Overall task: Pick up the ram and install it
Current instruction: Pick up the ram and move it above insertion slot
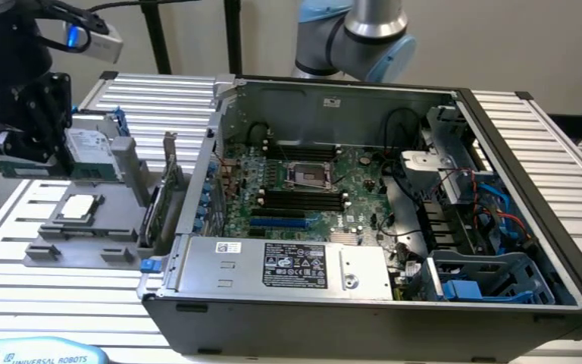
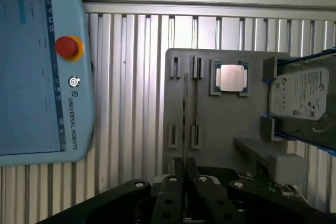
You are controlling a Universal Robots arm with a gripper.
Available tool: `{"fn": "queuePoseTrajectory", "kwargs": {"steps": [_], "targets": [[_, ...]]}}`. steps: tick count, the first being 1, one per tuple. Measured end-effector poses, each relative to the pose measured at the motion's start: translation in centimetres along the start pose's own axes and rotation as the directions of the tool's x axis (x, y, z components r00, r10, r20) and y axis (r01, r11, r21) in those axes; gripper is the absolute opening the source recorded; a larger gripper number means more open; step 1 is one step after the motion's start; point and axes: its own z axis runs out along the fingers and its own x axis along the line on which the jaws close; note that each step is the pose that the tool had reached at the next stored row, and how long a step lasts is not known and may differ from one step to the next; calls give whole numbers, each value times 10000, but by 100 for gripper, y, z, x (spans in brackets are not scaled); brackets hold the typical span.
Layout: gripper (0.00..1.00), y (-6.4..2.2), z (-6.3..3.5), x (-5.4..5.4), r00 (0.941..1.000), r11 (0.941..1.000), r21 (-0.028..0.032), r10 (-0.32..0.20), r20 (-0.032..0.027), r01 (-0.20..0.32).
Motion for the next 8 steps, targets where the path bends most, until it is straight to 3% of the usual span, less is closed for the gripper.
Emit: {"fn": "queuePoseTrajectory", "kwargs": {"steps": [5,8], "targets": [[13,-201,-179,1,10000,10000,-23,-7,18,7],[13,-336,-251,2,10000,10000,-27,-8,58,8]]}}
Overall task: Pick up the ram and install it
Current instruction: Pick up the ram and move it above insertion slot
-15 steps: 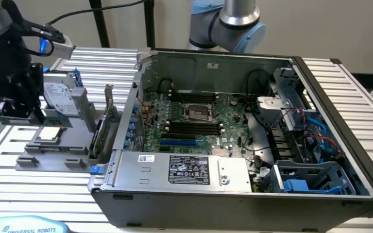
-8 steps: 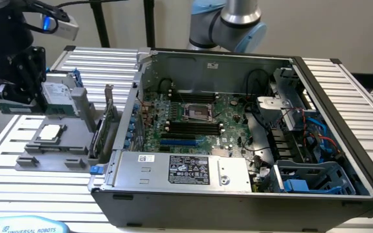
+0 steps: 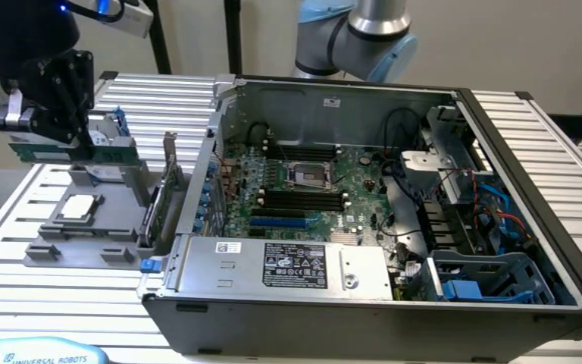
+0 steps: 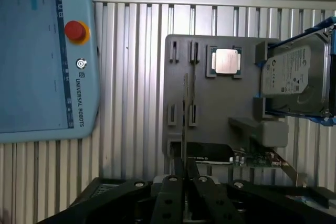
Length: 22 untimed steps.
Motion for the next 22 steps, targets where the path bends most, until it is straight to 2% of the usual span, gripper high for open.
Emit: {"fn": "queuePoseTrajectory", "kwargs": {"steps": [6,10,16,19,22], "targets": [[13,-266,-86,3,9999,10000,1,-6,141,6],[13,-449,-117,4,9995,10000,3,-13,300,13],[13,-721,-137,5,9982,10000,8,-27,591,27],[13,-857,-143,2,9977,10000,10,-31,679,30],[13,-993,-149,-3,9973,10000,10,-32,738,32]]}}
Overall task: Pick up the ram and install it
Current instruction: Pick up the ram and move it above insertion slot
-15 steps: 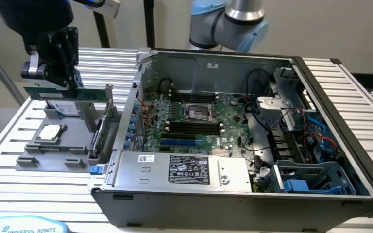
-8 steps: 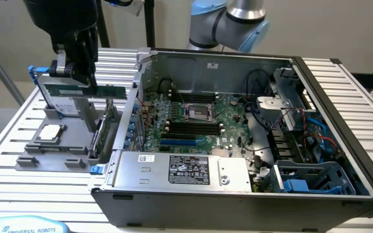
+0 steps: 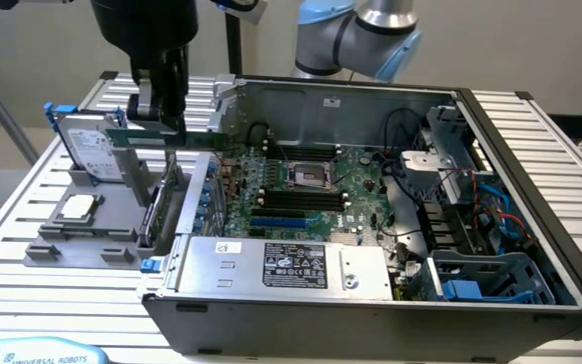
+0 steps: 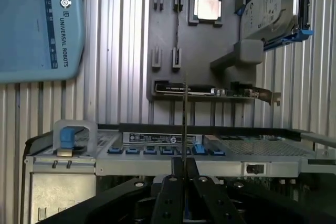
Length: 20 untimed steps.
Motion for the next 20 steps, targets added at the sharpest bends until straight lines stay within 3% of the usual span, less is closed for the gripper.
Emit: {"fn": "queuePoseTrajectory", "kwargs": {"steps": [10,20], "targets": [[13,-457,0,-58,9999,10000,-23,-3,105,3],[13,-887,59,-183,9999,10000,-56,-2,150,3]]}}
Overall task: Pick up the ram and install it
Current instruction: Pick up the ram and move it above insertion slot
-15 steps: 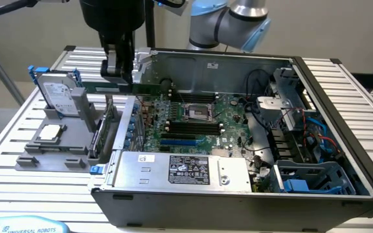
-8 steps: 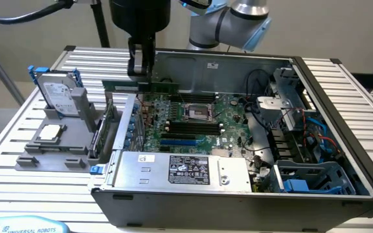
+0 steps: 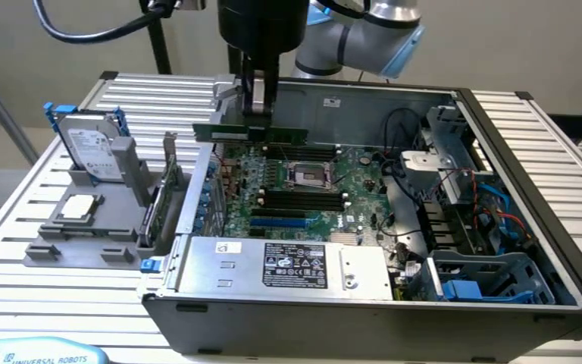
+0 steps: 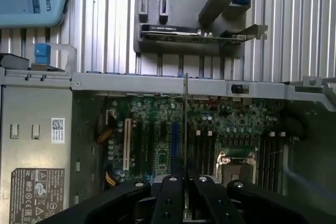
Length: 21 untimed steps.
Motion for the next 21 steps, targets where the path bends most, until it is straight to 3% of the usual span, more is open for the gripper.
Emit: {"fn": "queuePoseTrajectory", "kwargs": {"steps": [16,21], "targets": [[13,-443,226,-403,10000,10000,-2,0,4,0],[13,-585,316,-469,10000,10000,-3,6,5,-6]]}}
